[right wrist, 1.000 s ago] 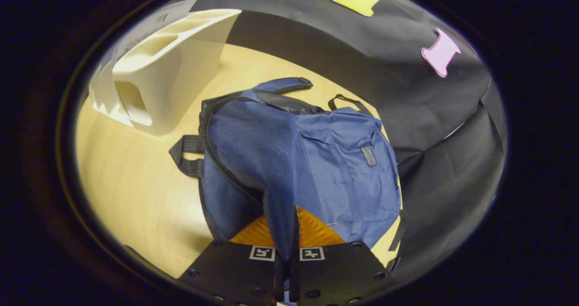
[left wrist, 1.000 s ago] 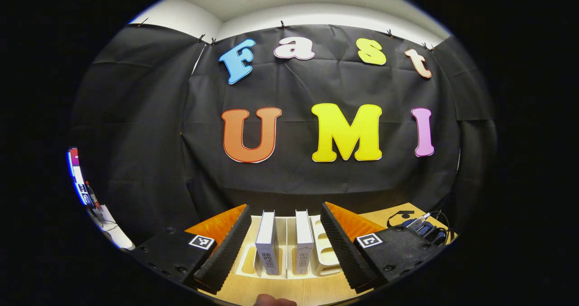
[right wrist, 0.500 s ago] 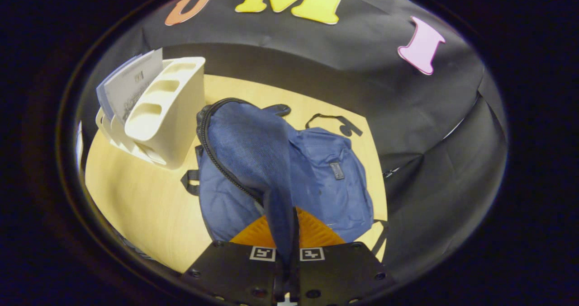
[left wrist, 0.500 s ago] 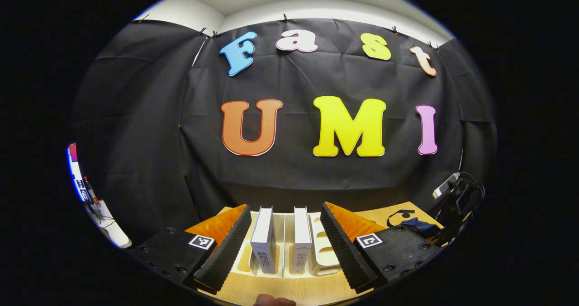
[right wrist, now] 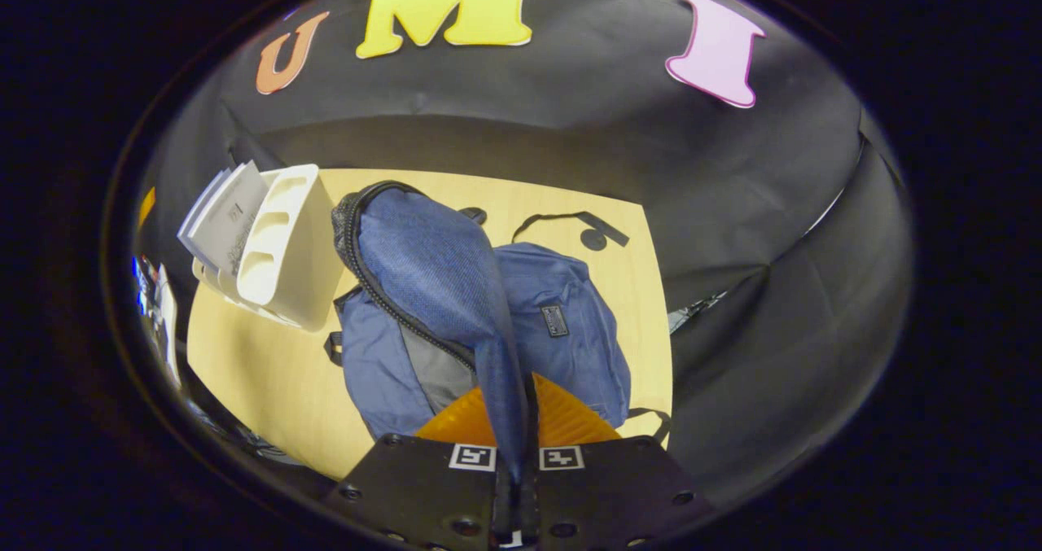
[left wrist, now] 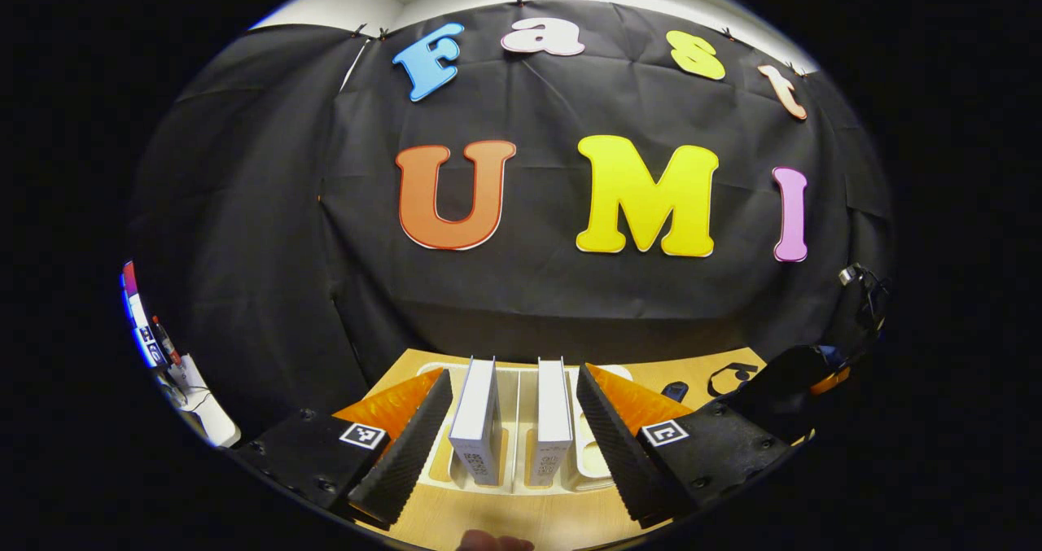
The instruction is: Open the schoolbag, grab two books from the bookshelf and put them into the schoolbag.
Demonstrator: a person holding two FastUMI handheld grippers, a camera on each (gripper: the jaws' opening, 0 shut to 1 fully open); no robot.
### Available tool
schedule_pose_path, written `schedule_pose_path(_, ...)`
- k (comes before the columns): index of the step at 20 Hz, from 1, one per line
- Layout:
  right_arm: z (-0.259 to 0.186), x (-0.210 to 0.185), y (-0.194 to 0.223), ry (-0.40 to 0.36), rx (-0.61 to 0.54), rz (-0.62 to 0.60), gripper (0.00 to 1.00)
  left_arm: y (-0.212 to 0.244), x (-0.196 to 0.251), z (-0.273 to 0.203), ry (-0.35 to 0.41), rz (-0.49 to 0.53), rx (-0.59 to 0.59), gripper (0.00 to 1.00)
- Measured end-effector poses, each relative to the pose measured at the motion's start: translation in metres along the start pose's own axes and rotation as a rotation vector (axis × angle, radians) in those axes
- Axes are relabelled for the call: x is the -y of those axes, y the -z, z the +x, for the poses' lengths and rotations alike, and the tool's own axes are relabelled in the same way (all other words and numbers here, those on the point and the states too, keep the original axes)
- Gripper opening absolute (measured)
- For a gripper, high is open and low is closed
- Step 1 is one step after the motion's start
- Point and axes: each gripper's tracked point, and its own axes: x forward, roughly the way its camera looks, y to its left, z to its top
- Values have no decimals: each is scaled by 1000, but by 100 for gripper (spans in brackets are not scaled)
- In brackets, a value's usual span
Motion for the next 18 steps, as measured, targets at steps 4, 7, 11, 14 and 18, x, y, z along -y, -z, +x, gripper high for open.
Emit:
schedule_pose_path(4, 3, 19, -4, -54, -30, -4, 5, 17, 7, 24, 27, 7, -168, 98)
schedule_pose_path(7, 3, 30, -7, -81, -36, 12, 4, 28, 12, 39, 48, 20, -269, 98)
schedule_pose_path(11, 3, 34, -4, -113, -42, 16, 5, 34, 27, 54, 123, 41, -395, 98)
schedule_pose_path(14, 5, 38, -3, -146, -49, 39, 5, 36, 42, 62, 191, 44, -495, 98)
schedule_pose_path(18, 7, 41, 1, -179, -49, 68, 5, 58, 47, 80, 220, 89, -676, 98)
